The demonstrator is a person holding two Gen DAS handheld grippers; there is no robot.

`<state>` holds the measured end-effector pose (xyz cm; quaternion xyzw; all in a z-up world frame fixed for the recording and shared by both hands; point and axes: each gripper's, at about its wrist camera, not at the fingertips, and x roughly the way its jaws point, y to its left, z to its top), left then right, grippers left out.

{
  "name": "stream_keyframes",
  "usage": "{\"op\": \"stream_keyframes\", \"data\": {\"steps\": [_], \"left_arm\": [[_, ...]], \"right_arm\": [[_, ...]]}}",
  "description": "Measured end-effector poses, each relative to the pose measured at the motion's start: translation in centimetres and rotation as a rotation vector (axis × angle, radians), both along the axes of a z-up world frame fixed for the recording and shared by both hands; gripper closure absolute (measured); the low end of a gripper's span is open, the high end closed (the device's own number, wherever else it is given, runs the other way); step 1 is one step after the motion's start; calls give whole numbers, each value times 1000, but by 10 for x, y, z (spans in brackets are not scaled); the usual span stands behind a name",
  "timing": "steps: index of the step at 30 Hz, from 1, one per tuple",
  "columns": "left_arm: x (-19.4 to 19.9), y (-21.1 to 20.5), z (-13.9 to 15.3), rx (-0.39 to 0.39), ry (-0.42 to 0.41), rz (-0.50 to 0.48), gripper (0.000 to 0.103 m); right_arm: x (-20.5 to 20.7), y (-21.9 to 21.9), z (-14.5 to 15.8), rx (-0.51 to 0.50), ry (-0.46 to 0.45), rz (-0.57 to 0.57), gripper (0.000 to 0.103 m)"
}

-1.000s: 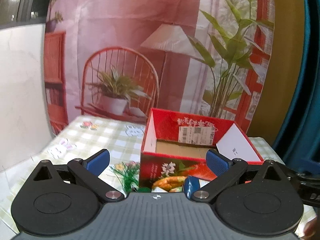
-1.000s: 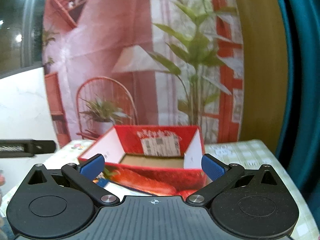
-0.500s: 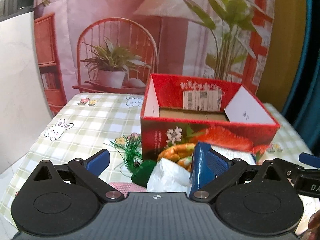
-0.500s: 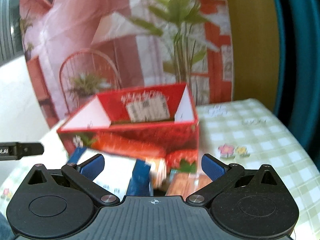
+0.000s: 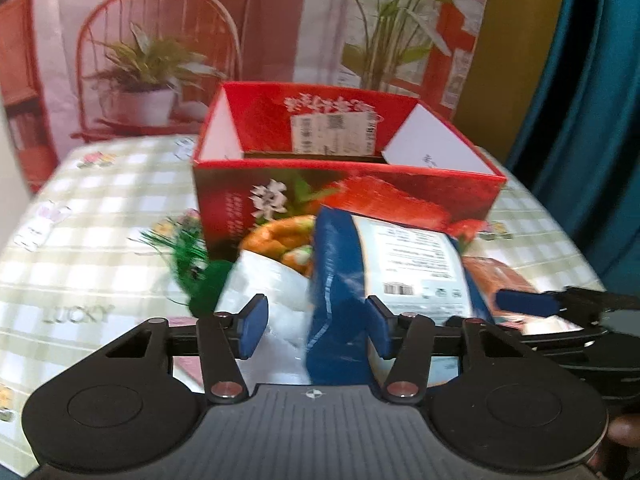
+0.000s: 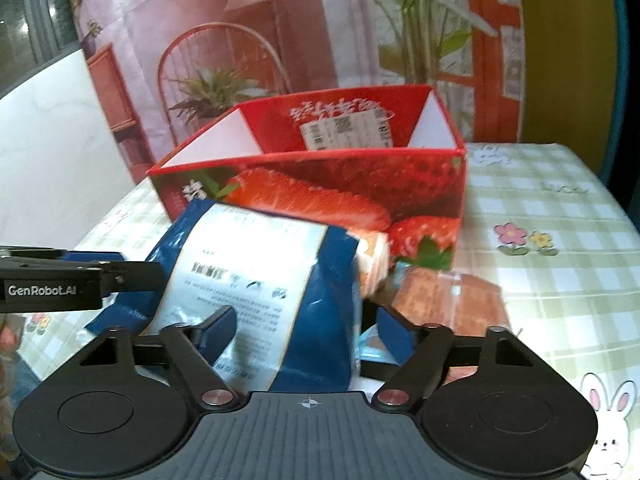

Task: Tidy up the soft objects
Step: 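Lower the right tool to the blue-and-white bag and close on it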

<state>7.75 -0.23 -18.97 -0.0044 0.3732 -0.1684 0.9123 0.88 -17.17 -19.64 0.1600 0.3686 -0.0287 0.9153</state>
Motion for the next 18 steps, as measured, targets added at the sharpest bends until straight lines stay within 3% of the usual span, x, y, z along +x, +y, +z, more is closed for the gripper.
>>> {"op": "stream_keyframes", "data": {"steps": [4, 9, 18], "left_arm": [[6, 1, -10, -1, 27, -12, 47], [9, 5, -16, -56, 58, -23, 47], [21, -5, -20, -34, 58, -72, 48]], "right_arm": [[3, 4, -3, -1, 8, 37, 35], [4, 0, -8, 19, 23, 29, 35], [16, 2, -19, 45, 62, 66, 34]]}}
